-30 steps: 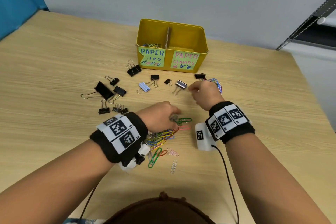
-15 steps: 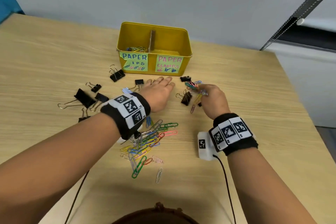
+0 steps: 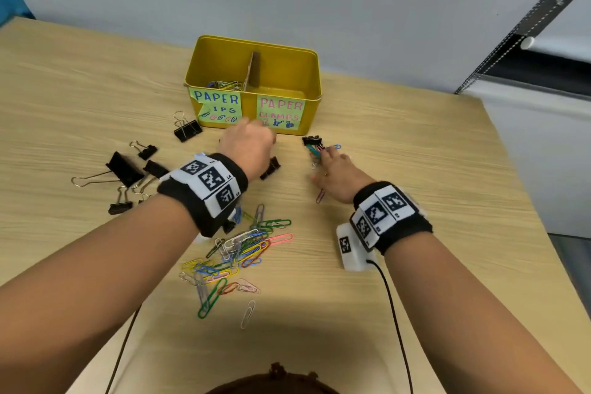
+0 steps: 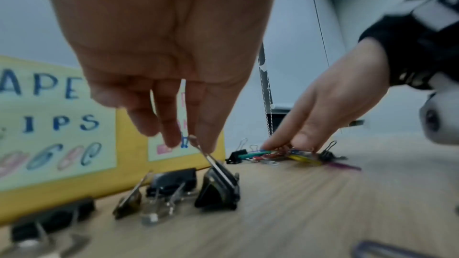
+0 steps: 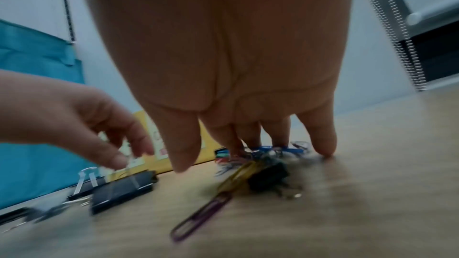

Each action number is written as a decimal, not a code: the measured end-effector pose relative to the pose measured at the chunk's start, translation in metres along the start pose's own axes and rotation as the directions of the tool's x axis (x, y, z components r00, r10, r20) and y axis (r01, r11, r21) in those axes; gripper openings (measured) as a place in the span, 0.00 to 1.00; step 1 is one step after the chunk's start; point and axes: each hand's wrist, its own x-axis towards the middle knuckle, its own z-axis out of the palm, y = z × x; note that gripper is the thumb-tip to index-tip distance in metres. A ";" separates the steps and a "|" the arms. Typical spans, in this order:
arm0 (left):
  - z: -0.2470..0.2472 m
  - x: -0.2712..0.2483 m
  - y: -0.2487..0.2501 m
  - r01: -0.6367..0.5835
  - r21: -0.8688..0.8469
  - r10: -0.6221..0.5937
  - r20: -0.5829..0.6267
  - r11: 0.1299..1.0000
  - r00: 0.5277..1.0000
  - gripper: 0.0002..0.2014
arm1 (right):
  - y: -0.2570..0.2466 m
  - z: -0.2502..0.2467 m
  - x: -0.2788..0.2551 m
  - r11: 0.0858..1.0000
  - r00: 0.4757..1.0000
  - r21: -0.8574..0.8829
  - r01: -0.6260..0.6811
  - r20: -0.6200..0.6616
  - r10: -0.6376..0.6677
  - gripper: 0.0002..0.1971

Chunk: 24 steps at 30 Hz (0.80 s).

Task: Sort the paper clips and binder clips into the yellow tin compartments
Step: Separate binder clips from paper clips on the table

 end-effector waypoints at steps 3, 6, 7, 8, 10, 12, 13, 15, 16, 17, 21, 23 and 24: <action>-0.002 -0.002 0.009 -0.044 0.095 0.057 -0.140 0.994 0.989 0.18 | -0.002 0.003 -0.011 0.992 0.991 -0.048 0.114 0.072 -0.111 0.26; -0.003 -0.001 0.041 -0.169 0.006 0.169 -0.080 0.986 0.982 0.26 | 0.019 -0.003 -0.021 0.993 0.994 0.058 0.104 0.011 -0.105 0.22; -0.003 0.000 0.046 -0.202 -0.012 0.201 -0.022 0.979 0.979 0.29 | 0.021 -0.003 -0.022 0.993 0.994 0.047 0.110 -0.018 -0.109 0.22; -0.002 0.003 0.049 -0.236 -0.011 0.237 0.052 0.972 0.970 0.31 | 0.021 -0.002 -0.023 0.993 0.993 0.014 0.119 -0.010 -0.119 0.23; 0.001 0.008 0.050 -0.286 0.080 0.261 0.233 0.955 0.937 0.31 | 0.020 0.005 -0.024 0.980 0.980 -0.092 0.178 0.112 -0.167 0.27; 0.004 0.012 0.044 -0.283 0.200 0.206 0.335 0.938 0.919 0.29 | 0.018 0.005 -0.028 0.969 0.955 -0.077 0.236 0.203 -0.217 0.26; 0.005 0.014 0.042 -0.261 0.229 0.174 0.342 0.938 0.924 0.29 | 0.018 -0.001 -0.030 0.971 0.954 -0.015 0.239 0.191 -0.232 0.24; 0.008 0.015 0.041 -0.215 0.223 0.135 0.327 0.951 0.935 0.30 | 0.023 -0.014 -0.029 0.975 0.976 0.069 0.209 0.040 -0.212 0.23; 0.009 0.015 0.041 -0.205 0.198 0.134 0.322 0.958 0.937 0.31 | 0.026 -0.021 -0.026 0.983 0.985 0.075 0.169 -0.027 -0.167 0.24; 0.011 0.014 0.041 -0.203 0.172 0.139 0.325 0.964 0.935 0.33 | 0.028 -0.026 -0.022 0.989 0.990 0.060 0.133 -0.057 -0.130 0.26; 0.012 0.010 0.046 -0.226 0.186 0.131 0.419 0.956 0.898 0.33 | 0.025 -0.023 -0.008 0.988 0.994 -0.127 0.083 0.074 -0.074 0.25; 0.012 0.008 0.045 -0.198 0.215 0.086 0.440 0.956 0.894 0.31 | 0.018 -0.011 -0.010 0.967 0.985 -0.211 0.142 0.131 -0.116 0.23; 0.012 0.007 0.044 -0.186 0.216 0.077 0.434 0.959 0.898 0.31 | 0.015 -0.005 -0.014 0.954 0.974 -0.233 0.187 0.166 -0.151 0.24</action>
